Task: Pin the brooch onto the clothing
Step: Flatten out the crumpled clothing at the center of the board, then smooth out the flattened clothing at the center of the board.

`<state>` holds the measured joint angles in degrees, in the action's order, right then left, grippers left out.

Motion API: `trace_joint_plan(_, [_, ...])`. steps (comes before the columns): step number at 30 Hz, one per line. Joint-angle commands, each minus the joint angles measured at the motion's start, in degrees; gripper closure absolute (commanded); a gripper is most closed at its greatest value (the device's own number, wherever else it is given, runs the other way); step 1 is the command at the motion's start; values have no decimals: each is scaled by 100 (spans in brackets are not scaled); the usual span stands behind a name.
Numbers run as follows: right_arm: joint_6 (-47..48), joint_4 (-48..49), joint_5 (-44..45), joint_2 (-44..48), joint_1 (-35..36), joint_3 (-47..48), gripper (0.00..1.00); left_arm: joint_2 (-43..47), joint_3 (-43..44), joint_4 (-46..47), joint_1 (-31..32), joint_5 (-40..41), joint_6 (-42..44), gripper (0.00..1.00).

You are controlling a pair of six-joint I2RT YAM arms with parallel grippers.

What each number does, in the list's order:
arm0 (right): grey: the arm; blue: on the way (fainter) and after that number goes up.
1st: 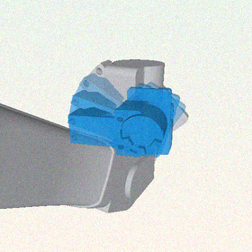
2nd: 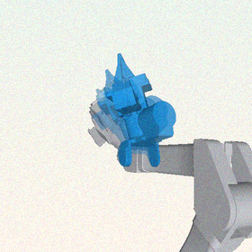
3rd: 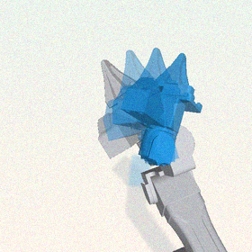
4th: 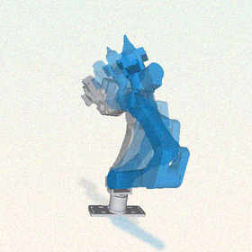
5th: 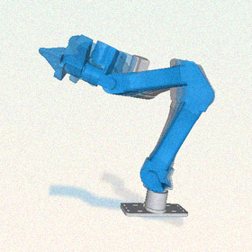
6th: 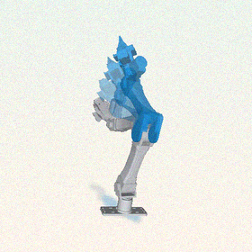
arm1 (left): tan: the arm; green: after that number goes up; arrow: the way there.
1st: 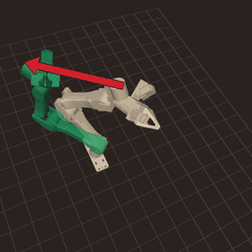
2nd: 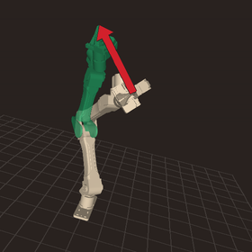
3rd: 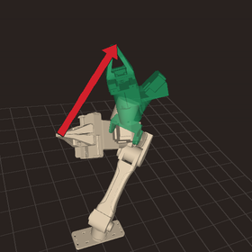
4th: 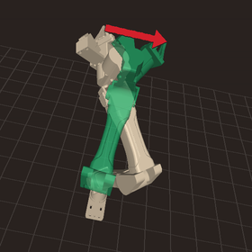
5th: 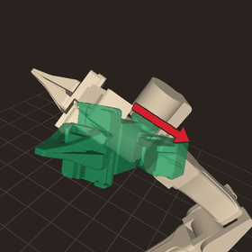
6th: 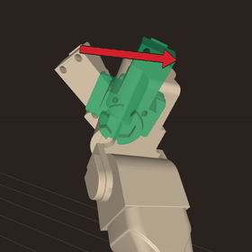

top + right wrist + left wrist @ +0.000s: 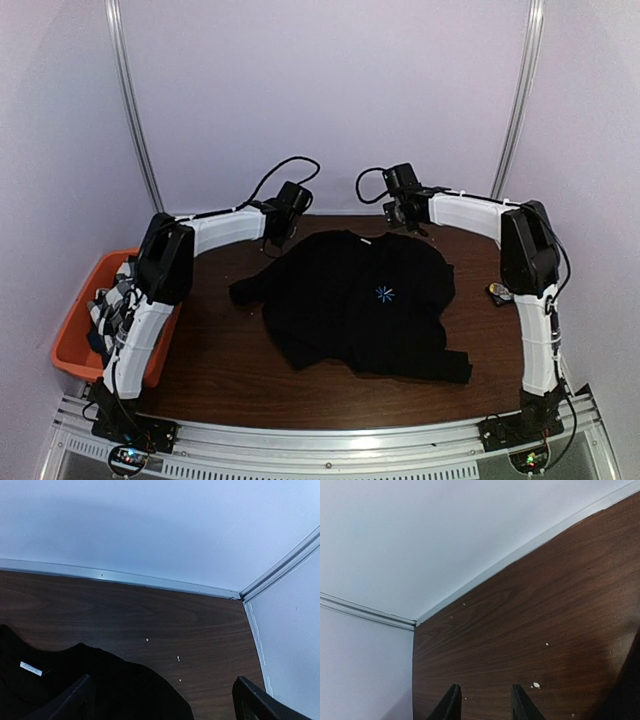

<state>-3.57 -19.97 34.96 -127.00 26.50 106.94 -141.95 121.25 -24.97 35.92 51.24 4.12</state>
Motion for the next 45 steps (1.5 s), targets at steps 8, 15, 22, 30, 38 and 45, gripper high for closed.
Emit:
trace_joint_plan(8, [-1264, -103, -1004, 2515, -174, -3114, 0, 701, -598, -471, 62, -2693, -1277, 65])
trace_joint_plan(15, [-1943, 335, -1691, 3076, -295, -4224, 0, 155, -322, -527, 152, -3342, -1306, 67])
trace_joint_plan(22, [-2589, 639, -1762, 3177, -479, -4840, 5, -379, 151, -809, 266, -3373, -1336, 65])
trace_joint_plan(30, [-3079, 833, -2228, 2735, -778, -4872, 16, -981, 841, -1861, 221, -2562, -1562, 66])
trace_joint_plan(38, [-3187, 1004, -2437, 2445, -923, -4937, 24, -733, 191, -2324, -112, -1991, -2069, 70])
trace_joint_plan(45, [-3161, 1191, -2516, 2204, -984, -4895, 32, -541, -182, -2308, -215, -1585, -2086, 70])
